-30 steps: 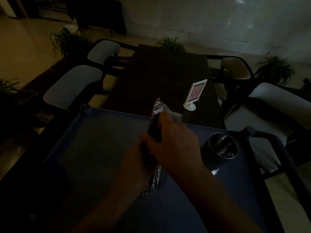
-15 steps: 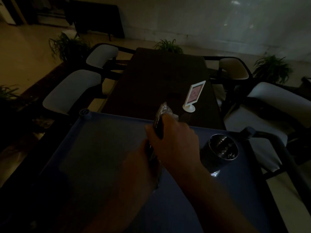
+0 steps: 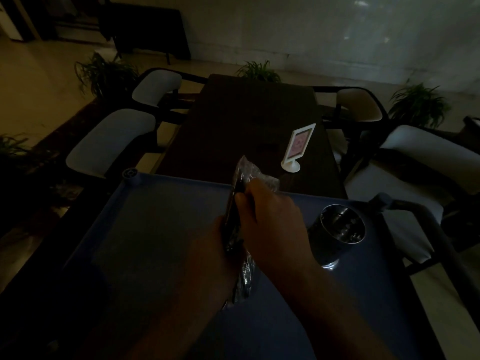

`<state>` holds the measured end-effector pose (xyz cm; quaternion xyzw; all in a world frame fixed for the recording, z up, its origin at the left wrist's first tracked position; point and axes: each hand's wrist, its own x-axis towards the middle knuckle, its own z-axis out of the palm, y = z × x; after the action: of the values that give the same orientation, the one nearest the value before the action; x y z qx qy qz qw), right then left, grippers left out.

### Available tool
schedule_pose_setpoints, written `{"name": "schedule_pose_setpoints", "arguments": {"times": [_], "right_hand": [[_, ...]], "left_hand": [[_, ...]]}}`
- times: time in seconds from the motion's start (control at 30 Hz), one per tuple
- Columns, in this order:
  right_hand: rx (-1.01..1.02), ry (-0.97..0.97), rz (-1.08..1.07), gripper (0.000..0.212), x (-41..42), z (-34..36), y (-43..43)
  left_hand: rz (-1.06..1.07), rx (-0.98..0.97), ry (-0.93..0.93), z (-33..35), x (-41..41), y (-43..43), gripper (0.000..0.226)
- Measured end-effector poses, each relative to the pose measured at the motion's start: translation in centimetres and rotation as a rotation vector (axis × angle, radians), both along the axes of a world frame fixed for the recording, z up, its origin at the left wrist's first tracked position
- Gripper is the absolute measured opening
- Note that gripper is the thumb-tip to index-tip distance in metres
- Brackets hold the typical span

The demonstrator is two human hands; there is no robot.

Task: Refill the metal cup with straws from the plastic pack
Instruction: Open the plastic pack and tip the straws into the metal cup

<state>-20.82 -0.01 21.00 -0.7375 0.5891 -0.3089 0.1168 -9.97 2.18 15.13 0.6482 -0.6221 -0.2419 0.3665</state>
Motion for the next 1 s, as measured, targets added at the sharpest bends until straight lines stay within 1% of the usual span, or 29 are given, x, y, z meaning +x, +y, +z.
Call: {"name": "schedule_pose_setpoints", "arguments": {"times": [0.1,0.23,0.37,0.43,0.6,0.67,0.83,1.0], "right_hand": [[-0.002,-0.066,0.013,0.014,-0.2,-0.2,0.1],[-0.020,-0.141,0.003,0.013,-0.6,-0.4,0.3],[-0.074,-0.211,-0.009,0.010,-0.8,-0.5,0.3],[-0.064,-0.262,0.001,0.009,-1.1,-0.6,0.2],[-0.014,-0.417,0.009,0.006,-1.5,-0.8,0.0],[0.010,-0.473,0.009,0.006,-1.6,-0.7,0.1],[0.042,-0.604,0.025,0.010,-1.9,-0.4,0.1],[0.086,-0.710,-0.017,0.010,-2.2,-0.4,-0.1]], "left_hand": [[0.024,0.196,-0.005,0.1,-0.3,-0.3,0.016],[0.022,0.297,0.149,0.2,-0.4,-0.3,0.018],[-0.016,0.300,0.253,0.8,-0.2,0.6,0.027],[-0.027,0.294,0.344,0.9,0.0,1.1,0.031],[-0.062,0.304,0.470,1.4,0.0,1.5,0.045],[-0.076,0.301,0.498,1.5,-0.1,1.7,0.043],[-0.094,0.272,0.521,0.9,0.1,1.7,0.032],[-0.101,0.278,0.535,0.4,0.4,1.7,0.038]]}}
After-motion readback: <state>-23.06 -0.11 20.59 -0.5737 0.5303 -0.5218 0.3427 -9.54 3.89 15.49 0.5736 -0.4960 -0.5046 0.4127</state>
